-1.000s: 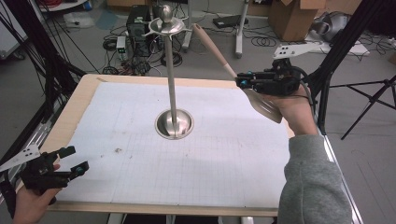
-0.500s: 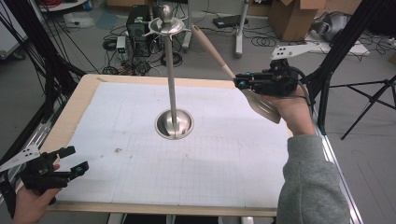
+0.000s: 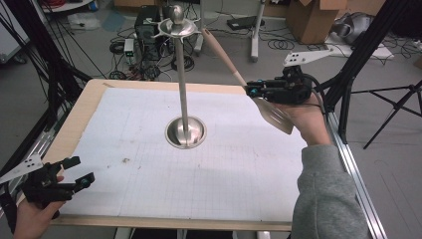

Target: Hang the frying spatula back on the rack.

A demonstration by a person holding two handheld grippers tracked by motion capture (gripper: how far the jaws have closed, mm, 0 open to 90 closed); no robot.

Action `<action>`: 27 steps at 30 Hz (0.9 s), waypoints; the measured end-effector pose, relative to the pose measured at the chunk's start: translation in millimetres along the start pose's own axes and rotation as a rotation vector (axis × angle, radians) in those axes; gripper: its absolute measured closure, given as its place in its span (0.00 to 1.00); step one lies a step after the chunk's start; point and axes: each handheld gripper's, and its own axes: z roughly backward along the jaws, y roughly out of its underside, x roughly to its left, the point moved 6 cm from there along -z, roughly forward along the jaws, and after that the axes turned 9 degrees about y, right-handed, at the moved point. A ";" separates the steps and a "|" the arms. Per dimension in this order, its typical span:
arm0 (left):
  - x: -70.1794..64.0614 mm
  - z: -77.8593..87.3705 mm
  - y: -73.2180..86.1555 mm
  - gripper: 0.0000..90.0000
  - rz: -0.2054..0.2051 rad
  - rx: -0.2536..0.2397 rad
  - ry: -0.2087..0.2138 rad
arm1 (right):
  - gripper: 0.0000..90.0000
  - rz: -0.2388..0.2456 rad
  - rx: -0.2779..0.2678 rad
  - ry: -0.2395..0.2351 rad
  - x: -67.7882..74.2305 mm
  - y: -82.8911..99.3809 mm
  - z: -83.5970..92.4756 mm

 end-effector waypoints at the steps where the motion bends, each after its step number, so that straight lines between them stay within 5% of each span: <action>1: 0.0 0.0 0.0 0.02 0.000 0.000 0.000 | 0.86 0.000 0.000 0.000 0.0 0.0 0.0; 27: 0.1 1.6 -0.5 0.02 -0.001 -0.001 0.000 | 0.86 0.021 0.043 -0.011 9.2 2.7 -27.0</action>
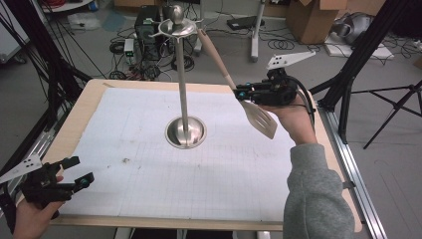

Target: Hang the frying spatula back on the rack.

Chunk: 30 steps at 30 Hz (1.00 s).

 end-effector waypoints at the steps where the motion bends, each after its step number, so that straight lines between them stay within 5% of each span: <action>1: -0.1 0.1 0.0 0.02 0.000 0.000 0.000 | 0.86 0.001 0.004 0.004 0.0 0.1 -1.1; 30: -1.4 3.3 -1.3 0.02 -0.004 -0.010 -0.001 | 0.86 0.010 0.029 0.005 7.7 -0.8 -36.0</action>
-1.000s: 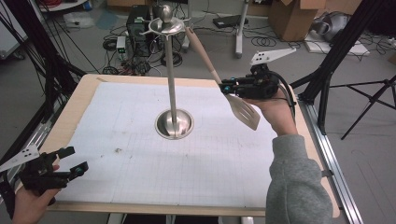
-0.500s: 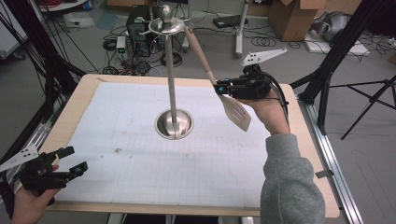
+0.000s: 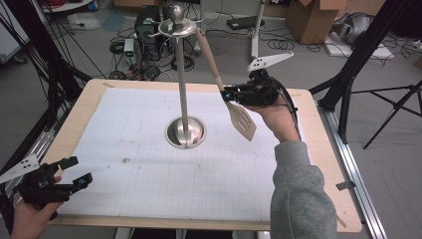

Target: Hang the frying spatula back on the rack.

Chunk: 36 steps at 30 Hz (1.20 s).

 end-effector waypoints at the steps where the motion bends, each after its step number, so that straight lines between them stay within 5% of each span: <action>1: -0.2 0.3 0.1 0.02 0.001 -0.001 -0.001 | 0.86 0.001 -0.002 0.002 -0.2 0.3 -1.7; 36: -0.2 6.6 2.7 0.02 0.006 -0.003 -0.014 | 0.86 0.010 0.015 -0.009 5.1 2.5 -35.8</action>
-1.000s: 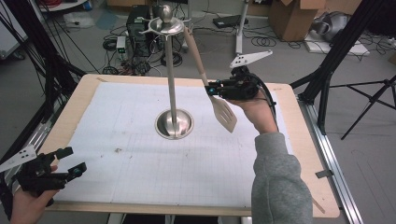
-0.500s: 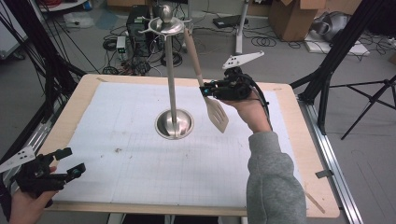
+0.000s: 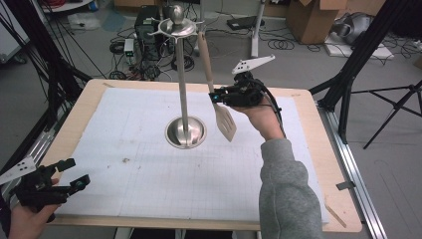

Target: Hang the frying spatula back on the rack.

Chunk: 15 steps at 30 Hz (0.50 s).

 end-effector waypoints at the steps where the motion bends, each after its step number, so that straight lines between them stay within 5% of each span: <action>1: -0.2 0.3 0.2 0.02 0.001 0.000 -0.001 | 0.86 -0.003 -0.001 -0.003 0.6 -0.3 -1.9; 15: -0.8 2.2 0.6 0.02 0.001 0.000 -0.006 | 0.84 -0.008 -0.011 0.021 0.0 0.9 -5.1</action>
